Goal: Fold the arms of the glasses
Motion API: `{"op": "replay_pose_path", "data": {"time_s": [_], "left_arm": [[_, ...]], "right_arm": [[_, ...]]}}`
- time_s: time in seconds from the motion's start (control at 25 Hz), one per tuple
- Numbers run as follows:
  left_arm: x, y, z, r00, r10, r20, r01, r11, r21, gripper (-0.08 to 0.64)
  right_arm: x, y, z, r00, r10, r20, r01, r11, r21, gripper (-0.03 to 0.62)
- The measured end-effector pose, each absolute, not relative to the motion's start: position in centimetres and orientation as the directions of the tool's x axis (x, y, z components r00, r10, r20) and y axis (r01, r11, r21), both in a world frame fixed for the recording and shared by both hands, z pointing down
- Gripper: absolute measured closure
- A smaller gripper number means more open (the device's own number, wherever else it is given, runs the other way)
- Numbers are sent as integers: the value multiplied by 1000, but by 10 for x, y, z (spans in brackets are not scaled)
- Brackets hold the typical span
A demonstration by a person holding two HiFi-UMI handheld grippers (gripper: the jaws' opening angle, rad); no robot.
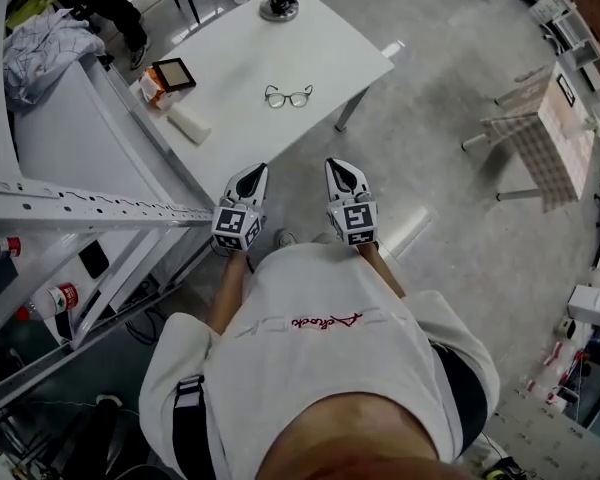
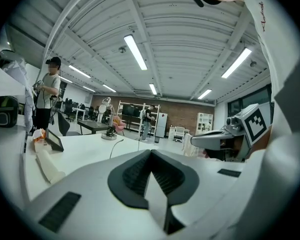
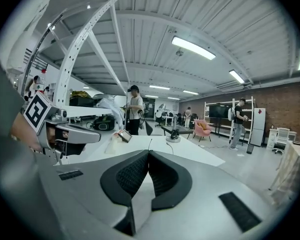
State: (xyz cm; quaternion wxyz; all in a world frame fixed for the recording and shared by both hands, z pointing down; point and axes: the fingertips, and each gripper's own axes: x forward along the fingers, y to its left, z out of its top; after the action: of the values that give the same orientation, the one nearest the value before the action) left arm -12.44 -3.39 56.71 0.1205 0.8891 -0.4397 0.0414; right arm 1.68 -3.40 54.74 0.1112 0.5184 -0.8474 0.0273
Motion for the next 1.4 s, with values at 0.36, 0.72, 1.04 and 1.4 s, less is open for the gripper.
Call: {"op": "replay_pose_path", "data": {"time_s": [0.36,0.72,1.04,1.4], "left_arm": [[-125,-56,585,619,-755,215,-785,-587,198,534],[-124,-97,594,596,-769,233,-803,-559,207,534],[-130,-165,587,535,-813,229,-844,-502,190,534],[-127,-232,572,477,-849,225,-877,-448,172,534]], "right_arm": [[24,-52,563,-407,-879,248,-900,433,58,577],[26,-98,574,-430,-863,264,-889,456,41,577],[33,-166,570,-461,-853,244,-875,483,37,577],[51,-240,555,-487,-848,210,-863,504,34,577]]}}
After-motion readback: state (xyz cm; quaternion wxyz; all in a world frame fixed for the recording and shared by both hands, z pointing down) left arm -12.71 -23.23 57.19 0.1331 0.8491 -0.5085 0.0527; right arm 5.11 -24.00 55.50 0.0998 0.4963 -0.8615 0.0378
